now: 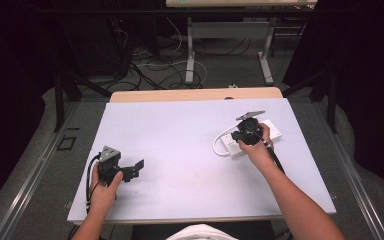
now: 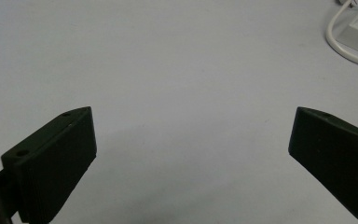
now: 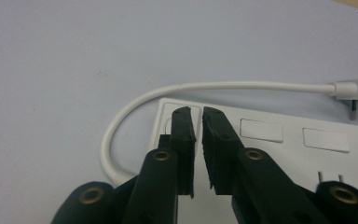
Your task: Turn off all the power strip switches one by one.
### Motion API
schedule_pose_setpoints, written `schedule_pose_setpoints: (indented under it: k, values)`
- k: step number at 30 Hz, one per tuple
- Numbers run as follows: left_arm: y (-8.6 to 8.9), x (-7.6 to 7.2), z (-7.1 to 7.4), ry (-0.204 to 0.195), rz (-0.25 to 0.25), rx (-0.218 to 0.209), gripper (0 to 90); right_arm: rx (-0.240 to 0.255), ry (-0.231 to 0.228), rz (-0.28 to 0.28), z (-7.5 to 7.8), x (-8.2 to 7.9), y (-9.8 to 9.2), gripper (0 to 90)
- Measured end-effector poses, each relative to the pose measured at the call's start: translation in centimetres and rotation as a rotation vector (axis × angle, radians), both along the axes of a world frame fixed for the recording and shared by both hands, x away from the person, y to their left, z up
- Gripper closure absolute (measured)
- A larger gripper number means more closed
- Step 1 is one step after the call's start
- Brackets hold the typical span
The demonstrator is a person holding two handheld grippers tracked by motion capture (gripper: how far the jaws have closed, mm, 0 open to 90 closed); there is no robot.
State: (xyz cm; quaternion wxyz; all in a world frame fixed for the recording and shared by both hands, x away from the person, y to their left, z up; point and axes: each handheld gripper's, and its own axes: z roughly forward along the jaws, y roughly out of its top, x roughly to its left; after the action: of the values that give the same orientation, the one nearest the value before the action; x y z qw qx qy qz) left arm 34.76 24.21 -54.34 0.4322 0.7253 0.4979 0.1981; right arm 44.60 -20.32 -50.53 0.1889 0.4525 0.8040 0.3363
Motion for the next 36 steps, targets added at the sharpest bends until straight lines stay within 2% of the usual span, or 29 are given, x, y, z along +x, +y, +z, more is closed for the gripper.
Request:
schedule_pose_setpoints:
  k: [3,6,7,11,17,20,21,31,36]
  values:
    - [0.0,0.0,0.0,0.0,0.0,0.0,0.8,0.008,0.019,-0.001,-0.1,0.2,0.2,89.4]
    - [0.0,0.0,0.0,-0.004,0.003,-0.001,0.8,0.012,0.022,0.006,-0.2,0.4,0.3,90.0]
    - [0.0,0.0,0.0,0.0,0.0,0.0,0.8,0.015,0.037,0.008,-0.3,0.5,0.5,90.0]
    - [0.0,0.0,-0.1,-0.006,0.003,-0.002,0.8,0.002,0.052,0.016,-0.7,0.7,0.8,90.0]
    - [0.0,0.0,-0.1,-0.004,0.004,-0.004,0.9,-0.013,0.048,0.008,-1.2,1.2,1.2,90.0]
    - [0.0,0.1,-0.1,-0.004,0.005,-0.005,0.9,-0.005,0.046,0.002,-1.6,1.5,1.2,90.0]
    - [0.0,0.1,-0.1,-0.004,0.005,-0.005,0.9,-0.007,0.059,-0.013,-1.6,1.5,1.3,90.0]
    - [0.0,0.0,-0.1,-0.002,0.007,-0.008,0.9,0.007,0.061,-0.006,-2.1,1.7,1.6,90.0]
    - [0.0,0.0,-0.1,-0.005,0.002,-0.002,0.9,-0.004,0.059,-0.008,-2.2,1.6,1.6,90.0]
